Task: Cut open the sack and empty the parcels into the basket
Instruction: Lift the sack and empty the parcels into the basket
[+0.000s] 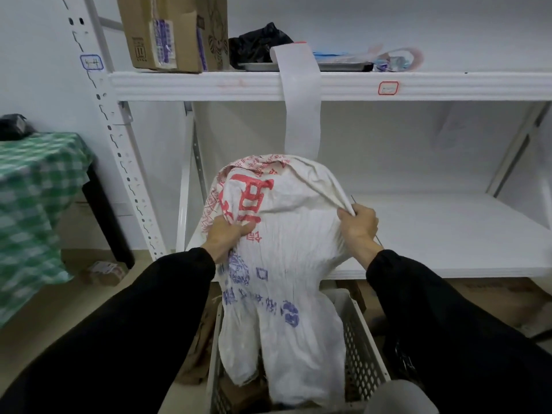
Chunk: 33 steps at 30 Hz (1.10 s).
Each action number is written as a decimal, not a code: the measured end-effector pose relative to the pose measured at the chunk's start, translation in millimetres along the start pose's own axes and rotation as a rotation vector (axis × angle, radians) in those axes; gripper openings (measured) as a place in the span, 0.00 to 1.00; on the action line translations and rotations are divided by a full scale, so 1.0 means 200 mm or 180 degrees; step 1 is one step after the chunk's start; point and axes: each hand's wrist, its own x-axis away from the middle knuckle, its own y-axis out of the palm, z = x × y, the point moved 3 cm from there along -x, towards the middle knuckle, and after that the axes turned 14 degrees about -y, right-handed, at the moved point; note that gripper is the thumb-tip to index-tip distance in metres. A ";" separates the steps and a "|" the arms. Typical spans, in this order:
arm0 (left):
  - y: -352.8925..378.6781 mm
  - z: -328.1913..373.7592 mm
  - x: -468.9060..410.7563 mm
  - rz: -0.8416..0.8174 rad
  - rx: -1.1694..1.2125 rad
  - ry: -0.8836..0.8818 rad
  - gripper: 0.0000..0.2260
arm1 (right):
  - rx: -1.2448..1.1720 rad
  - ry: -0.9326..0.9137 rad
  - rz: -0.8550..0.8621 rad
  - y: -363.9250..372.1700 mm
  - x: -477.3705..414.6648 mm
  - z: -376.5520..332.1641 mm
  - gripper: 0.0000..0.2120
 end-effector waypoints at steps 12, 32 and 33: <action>-0.01 -0.09 -0.05 0.0169 0.0055 0.0069 0.12 | 0.1142 -0.1223 -0.1663 0.13 0.05 -0.16 0.04; 0.02 0.08 -0.03 -0.0101 0.0424 0.0297 0.10 | 0.0734 -0.1090 -0.0685 0.00 -0.05 -0.23 0.07; 0.05 0.10 -0.01 -0.0129 0.0579 0.0333 0.13 | 0.0684 -0.1141 -0.0587 0.01 -0.04 -0.25 0.08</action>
